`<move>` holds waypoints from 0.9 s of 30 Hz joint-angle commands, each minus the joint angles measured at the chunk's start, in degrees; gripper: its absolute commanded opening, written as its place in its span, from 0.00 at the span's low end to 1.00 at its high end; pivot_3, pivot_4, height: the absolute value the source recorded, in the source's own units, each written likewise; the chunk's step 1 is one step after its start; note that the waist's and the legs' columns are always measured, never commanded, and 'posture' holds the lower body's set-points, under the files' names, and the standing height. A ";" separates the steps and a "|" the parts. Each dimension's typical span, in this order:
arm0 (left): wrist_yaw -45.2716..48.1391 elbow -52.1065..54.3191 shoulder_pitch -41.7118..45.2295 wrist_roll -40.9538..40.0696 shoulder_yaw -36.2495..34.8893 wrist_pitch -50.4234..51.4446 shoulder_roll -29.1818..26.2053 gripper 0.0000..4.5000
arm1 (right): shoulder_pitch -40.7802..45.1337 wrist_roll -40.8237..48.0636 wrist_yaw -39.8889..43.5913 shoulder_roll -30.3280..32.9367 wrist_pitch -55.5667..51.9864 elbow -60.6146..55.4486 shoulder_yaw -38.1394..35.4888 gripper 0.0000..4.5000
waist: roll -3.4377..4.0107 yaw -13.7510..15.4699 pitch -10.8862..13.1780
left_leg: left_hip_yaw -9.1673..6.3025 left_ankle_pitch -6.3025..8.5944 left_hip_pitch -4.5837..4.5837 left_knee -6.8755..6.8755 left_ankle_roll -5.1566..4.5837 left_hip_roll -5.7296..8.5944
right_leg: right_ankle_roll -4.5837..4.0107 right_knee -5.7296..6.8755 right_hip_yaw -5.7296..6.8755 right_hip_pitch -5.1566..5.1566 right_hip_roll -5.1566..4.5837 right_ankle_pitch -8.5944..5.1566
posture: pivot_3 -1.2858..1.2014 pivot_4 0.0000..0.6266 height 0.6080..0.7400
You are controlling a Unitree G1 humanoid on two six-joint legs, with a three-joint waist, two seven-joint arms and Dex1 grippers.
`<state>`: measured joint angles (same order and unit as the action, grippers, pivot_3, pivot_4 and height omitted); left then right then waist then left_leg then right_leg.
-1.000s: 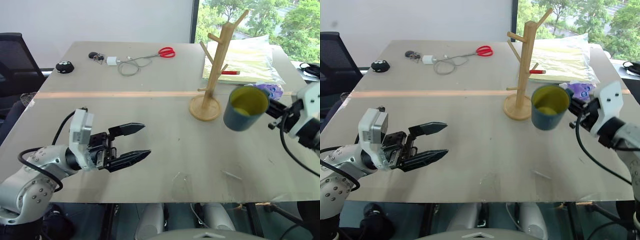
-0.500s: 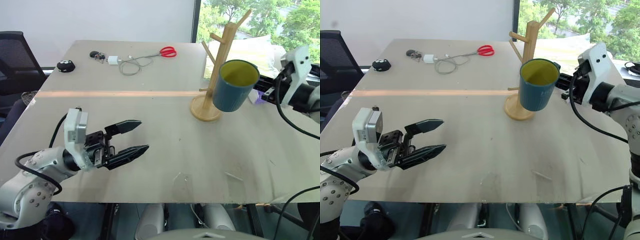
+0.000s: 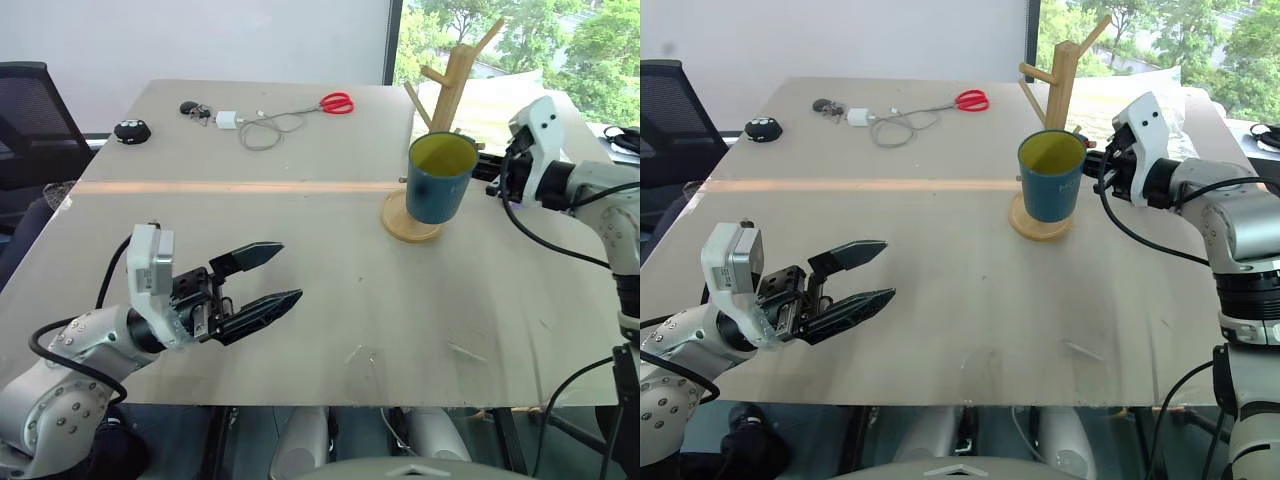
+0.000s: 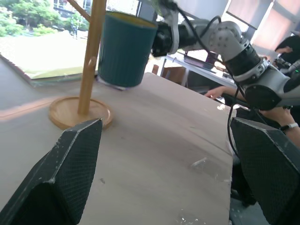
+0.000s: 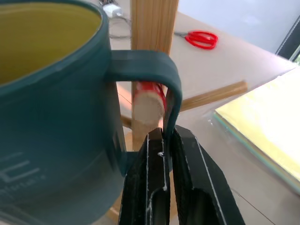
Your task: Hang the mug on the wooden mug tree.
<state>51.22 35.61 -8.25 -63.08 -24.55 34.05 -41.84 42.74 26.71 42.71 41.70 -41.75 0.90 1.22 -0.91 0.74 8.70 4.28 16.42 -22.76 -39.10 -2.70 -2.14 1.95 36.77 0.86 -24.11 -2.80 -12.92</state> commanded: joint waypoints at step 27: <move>-2.51 -7.32 -10.04 15.97 -0.87 -6.74 -0.03 0.99 | -53.10 3.97 12.22 7.92 8.86 -25.99 -35.41 0.64 | -0.05 0.12 -0.03 | -0.03 0.10 0.15 -0.01 -0.17 -0.02 | -0.01 -0.02 0.02 0.15 0.02 -0.04 | 0.52 0.24 1.00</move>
<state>47.66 28.07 -18.46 -48.41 -24.53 29.22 -41.18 -9.44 30.95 53.99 49.91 -35.38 -22.75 -31.42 -0.96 0.86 8.67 4.25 16.53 -22.59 -39.11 -2.88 -2.15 1.94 36.75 0.87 -23.95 -2.78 -12.97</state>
